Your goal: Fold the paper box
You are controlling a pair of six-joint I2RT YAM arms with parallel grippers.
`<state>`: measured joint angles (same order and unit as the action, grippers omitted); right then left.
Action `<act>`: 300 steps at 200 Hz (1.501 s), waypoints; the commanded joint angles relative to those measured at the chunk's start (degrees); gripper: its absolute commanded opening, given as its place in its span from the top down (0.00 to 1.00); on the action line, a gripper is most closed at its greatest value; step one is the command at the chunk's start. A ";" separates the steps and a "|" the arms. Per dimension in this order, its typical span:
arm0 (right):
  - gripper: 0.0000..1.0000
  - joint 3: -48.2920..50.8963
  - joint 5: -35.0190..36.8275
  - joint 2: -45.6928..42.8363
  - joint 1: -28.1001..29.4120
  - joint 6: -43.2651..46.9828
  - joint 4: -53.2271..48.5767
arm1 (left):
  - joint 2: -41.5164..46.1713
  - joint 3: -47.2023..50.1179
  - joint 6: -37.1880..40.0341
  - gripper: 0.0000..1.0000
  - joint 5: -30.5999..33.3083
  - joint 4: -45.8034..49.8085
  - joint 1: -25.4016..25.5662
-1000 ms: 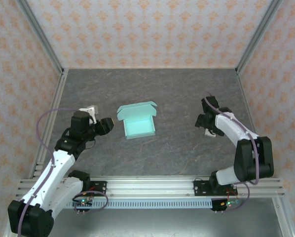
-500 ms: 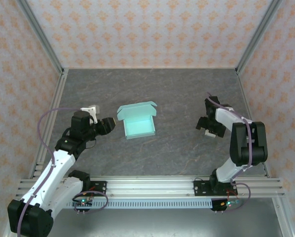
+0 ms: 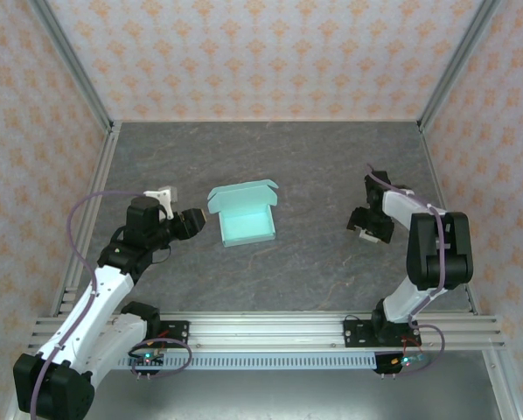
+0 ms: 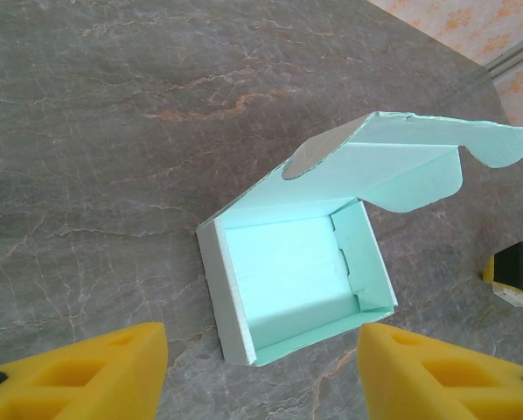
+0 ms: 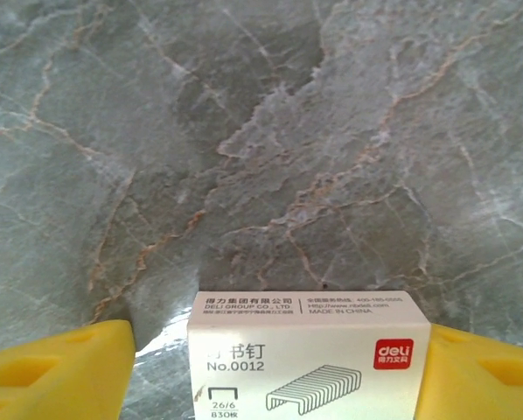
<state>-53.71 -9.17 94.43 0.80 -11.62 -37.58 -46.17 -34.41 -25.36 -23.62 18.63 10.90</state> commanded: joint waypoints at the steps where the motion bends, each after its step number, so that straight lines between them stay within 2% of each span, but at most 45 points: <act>1: 0.25 -0.35 -0.73 -1.00 -0.42 0.46 0.47 | 0.29 0.40 1.66 0.40 -0.71 -1.41 0.45; 24: 0.28 -0.56 1.32 -0.30 -0.44 0.03 0.45 | 0.36 0.36 1.60 0.40 -0.74 -1.27 0.49; 70: 0.39 -0.63 0.81 -0.99 -0.40 0.07 0.41 | 0.47 0.42 1.68 0.40 -0.40 -1.26 0.53; 129: 0.46 1.45 -2.98 -10.67 1.09 -1.15 -0.79 | -0.16 1.02 0.68 0.40 3.39 -0.74 0.51; 156: 0.46 2.31 -2.87 -16.72 9.61 -4.33 -2.37 | -3.20 0.46 -0.03 0.39 4.78 -0.82 0.37; 182: 0.46 0.81 1.03 -19.25 22.43 -9.49 -3.39 | -7.02 -0.30 -1.09 0.38 4.57 -1.22 -0.26; 203: 0.46 -1.30 4.02 -17.82 32.66 -14.04 -1.21 | -8.46 -0.22 -1.40 0.37 4.41 -2.01 -1.30; 232: 0.47 -8.84 8.20 -9.99 44.57 -16.53 0.49 | -8.17 0.70 -1.18 0.37 5.27 -2.60 -3.06; 263: 0.47 -18.44 8.25 0.78 50.83 -16.28 2.26 | -6.60 2.01 -0.76 0.36 6.78 -2.61 -3.33; 300: 0.47 -27.19 6.90 10.67 52.71 -15.67 2.54 | -4.95 2.33 -0.04 0.36 8.28 -1.76 -3.30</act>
<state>-76.90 -3.84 101.30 53.08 -26.59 -35.03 -52.71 -32.53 -26.00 -17.72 17.54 8.08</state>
